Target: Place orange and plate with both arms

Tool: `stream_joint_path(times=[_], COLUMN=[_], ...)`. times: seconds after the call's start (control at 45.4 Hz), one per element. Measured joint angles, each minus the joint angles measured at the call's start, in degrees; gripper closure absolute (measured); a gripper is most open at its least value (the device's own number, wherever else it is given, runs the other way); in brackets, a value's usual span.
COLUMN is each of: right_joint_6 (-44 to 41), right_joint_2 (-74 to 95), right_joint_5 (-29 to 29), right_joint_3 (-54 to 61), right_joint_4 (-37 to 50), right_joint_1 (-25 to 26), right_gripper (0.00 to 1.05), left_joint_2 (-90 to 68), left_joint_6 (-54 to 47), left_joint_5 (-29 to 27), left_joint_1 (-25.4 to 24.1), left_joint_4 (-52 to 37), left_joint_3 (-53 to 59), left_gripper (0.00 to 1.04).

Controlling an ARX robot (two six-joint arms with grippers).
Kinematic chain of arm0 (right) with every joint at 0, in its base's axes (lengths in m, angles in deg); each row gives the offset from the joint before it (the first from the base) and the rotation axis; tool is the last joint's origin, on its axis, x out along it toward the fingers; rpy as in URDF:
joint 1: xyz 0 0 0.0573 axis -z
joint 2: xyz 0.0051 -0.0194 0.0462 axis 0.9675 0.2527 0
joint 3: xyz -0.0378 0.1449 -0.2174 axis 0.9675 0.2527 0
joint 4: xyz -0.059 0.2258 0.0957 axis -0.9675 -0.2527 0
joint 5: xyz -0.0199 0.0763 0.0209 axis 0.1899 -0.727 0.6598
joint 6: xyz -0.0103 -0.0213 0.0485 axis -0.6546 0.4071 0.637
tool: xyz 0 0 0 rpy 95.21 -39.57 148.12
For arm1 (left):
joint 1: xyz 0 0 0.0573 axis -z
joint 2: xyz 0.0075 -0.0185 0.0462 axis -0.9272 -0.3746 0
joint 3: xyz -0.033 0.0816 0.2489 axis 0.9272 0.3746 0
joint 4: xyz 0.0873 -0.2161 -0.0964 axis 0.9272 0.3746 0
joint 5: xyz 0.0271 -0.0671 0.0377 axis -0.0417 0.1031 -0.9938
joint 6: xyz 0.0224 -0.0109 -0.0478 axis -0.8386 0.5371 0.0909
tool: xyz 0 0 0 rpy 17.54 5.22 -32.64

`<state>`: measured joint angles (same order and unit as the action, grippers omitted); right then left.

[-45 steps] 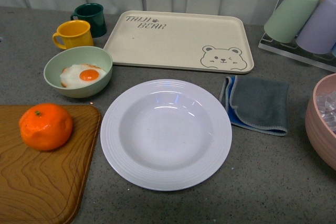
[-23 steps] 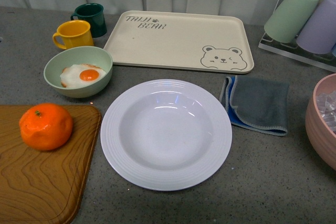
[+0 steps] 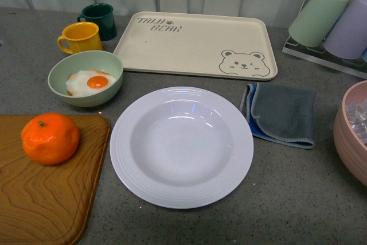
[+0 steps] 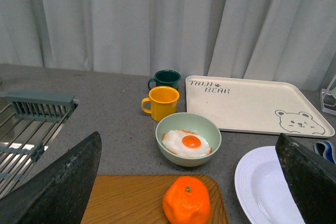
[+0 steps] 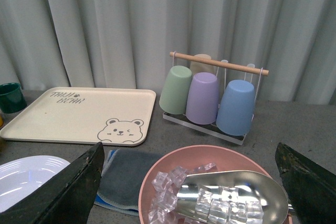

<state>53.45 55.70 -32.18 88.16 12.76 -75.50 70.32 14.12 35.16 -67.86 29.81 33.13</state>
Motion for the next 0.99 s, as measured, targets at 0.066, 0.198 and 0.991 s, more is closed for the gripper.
stream_joint_path(times=[0.066,0.198,0.991], right_joint_6=[0.00,0.00,0.00], right_joint_2=[0.00,0.00,-0.04], right_joint_5=[0.02,0.02,0.02], right_joint_3=[0.00,0.00,0.00], right_joint_4=[0.00,0.00,0.00], right_joint_1=[0.00,0.00,0.00], right_gripper=[0.09,0.09,0.09], left_joint_2=[0.00,-4.96,-94.84], left_joint_6=[0.00,2.14,7.98], left_joint_5=[0.00,-3.50,-2.89], left_joint_1=[0.00,1.11,10.60], left_joint_4=[0.00,6.67,-10.21], left_joint_3=[0.00,-2.43,-31.21], left_gripper=[0.07,0.07,0.07])
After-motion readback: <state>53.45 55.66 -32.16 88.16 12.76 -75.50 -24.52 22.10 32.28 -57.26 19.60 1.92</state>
